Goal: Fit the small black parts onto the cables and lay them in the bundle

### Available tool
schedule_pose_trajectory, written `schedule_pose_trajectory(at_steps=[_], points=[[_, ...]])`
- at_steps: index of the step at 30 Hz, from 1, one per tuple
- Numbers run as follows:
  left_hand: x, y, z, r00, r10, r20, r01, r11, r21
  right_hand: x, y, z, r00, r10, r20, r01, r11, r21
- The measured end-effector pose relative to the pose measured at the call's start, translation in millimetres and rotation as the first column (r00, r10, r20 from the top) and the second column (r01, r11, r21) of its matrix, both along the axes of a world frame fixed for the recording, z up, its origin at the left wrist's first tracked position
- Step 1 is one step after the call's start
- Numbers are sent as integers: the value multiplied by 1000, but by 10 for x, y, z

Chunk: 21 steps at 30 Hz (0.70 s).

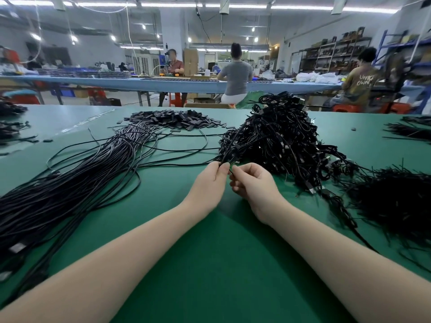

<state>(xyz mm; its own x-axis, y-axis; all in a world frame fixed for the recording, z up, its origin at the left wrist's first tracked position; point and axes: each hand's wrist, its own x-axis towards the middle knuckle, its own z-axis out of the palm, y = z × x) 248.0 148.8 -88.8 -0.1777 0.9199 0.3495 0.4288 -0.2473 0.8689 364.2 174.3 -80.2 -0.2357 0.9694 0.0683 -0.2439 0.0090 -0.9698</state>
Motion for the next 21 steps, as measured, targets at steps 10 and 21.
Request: schedule_pose_trajectory(at_steps=[10,21], points=[[-47,50,-24,989,-68,134,68,998,4,73,-12,1,997,67,-27,-68,997,-24],[-86,37,-13,957,-199,210,208,978,-22,148,11,20,992,120,36,-119,993,-18]])
